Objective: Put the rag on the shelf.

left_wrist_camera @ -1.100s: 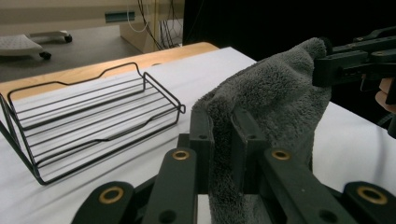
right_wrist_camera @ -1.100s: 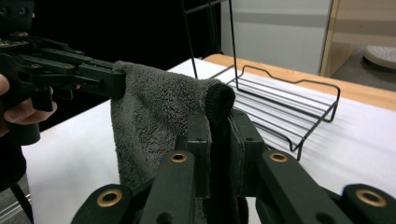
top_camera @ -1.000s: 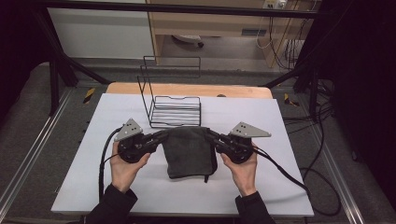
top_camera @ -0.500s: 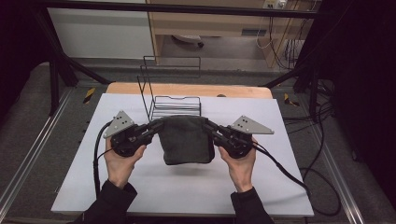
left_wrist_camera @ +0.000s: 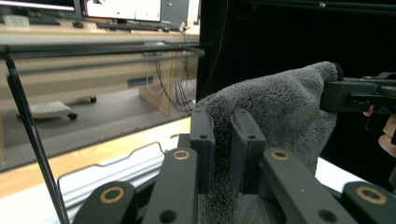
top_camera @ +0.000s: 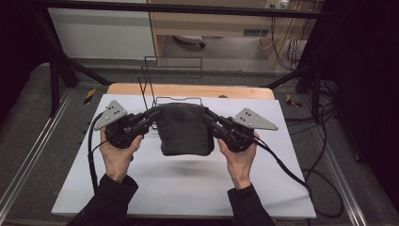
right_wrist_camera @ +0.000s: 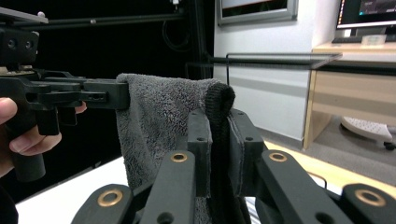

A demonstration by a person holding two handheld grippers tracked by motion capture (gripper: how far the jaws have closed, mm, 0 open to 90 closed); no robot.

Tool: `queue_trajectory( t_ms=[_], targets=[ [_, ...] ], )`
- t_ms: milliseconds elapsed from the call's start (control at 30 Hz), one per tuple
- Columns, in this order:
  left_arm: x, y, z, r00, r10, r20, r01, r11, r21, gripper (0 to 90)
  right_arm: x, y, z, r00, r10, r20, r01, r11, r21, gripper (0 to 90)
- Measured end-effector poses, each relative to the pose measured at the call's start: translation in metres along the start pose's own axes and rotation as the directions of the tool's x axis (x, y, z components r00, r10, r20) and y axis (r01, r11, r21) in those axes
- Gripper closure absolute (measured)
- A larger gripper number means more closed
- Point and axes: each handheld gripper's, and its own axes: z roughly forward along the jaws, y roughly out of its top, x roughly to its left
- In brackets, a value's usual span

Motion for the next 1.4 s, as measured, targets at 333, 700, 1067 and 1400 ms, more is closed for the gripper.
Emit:
queue_trajectory(
  t_ms=[333,700,1067,1400],
  targets=[
    [0.004,0.022,-0.002,0.9998,0.012,-0.013,-0.013,0.9987,-0.048,80.8,0.002,0.019,0.009,0.9998,-0.009,0.020,0.011,0.998,-0.068,81.3],
    [0.014,0.046,-0.005,0.9993,0.014,-0.035,-0.018,0.9925,-0.121,80.9,0.005,0.043,0.023,0.9986,-0.037,0.037,0.042,0.992,-0.122,81.3],
    [0.023,0.072,-0.006,0.9976,0.016,-0.068,-0.028,0.9828,-0.183,80.9,0.009,0.074,0.039,0.9955,-0.071,0.061,0.081,0.982,-0.172,81.4],
    [0.029,0.094,-0.002,0.9967,0.009,-0.080,-0.027,0.9742,-0.224,81.0,0.007,0.098,0.051,0.9942,-0.078,0.074,0.092,0.974,-0.209,81.5]
  ],
)
